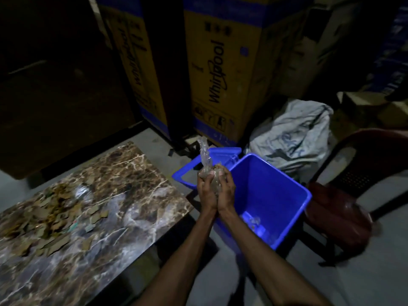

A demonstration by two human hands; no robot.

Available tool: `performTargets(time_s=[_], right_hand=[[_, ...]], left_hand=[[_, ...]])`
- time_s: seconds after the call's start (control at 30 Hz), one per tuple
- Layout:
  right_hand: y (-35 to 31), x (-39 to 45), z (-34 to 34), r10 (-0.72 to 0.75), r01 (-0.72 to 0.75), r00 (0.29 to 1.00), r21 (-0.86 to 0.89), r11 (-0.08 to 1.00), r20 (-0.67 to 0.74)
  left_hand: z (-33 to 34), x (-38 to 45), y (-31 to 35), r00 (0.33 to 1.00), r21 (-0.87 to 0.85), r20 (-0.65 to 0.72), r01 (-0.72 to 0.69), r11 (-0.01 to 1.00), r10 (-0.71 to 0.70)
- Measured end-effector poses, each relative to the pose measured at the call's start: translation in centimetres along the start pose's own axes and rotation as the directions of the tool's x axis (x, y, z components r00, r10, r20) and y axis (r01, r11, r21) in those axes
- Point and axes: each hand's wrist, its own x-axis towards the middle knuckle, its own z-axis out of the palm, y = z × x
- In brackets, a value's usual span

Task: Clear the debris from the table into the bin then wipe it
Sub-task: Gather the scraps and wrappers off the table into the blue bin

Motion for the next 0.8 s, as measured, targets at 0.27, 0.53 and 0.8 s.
performTargets(time_s=[0.27,0.53,0.8], right_hand=[[-0.5,3.6,-10.8,0.043,-0.038,0.985,0.035,0.999,-0.169],[0.3,9.3,-15.9,0.106,-0.082,0.922,0.081,0.993,-0.373],[1.8,15.9,-22.0,0.11,-0.213,0.878,-0.175,0.961,-0.466]], left_hand=[[8.9,-3.2,-6.2,0.983,-0.005,0.106,0.15,0.989,-0.148],[14.7,0.1,-11.6,0.942,0.124,0.236,0.214,0.969,-0.239],[18.0,4.8,-17.5,0.908,0.317,0.195,0.3,0.9,-0.372]])
